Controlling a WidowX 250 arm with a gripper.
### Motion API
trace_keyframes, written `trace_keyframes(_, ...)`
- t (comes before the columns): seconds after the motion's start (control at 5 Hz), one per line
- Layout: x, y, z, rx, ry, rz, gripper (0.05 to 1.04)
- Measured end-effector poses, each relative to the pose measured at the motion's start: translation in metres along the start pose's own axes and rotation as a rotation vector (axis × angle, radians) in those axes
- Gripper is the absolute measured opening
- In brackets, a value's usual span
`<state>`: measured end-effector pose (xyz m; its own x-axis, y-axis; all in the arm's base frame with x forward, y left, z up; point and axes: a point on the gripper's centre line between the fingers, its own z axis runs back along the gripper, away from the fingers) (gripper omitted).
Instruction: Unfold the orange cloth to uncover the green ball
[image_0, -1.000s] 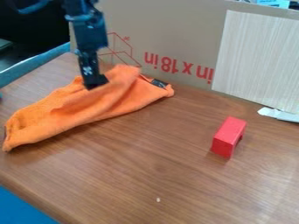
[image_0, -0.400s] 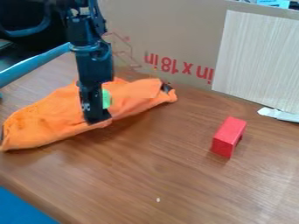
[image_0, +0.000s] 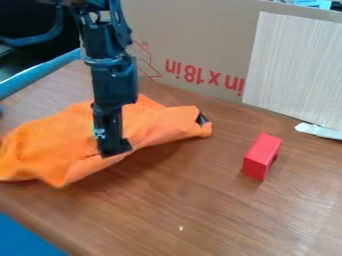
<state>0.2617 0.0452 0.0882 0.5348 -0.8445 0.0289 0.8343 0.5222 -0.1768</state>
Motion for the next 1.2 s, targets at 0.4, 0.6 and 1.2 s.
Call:
trace_keyframes(0.4,0.006,-0.023,-0.004,-0.070,0.025,-0.012,0.051)
trace_keyframes(0.6,0.005,-0.036,-0.002,-0.074,0.028,-0.038,0.051)
trace_keyframes(1.2,-0.008,-0.063,-0.003,-0.138,0.056,-0.129,0.051)
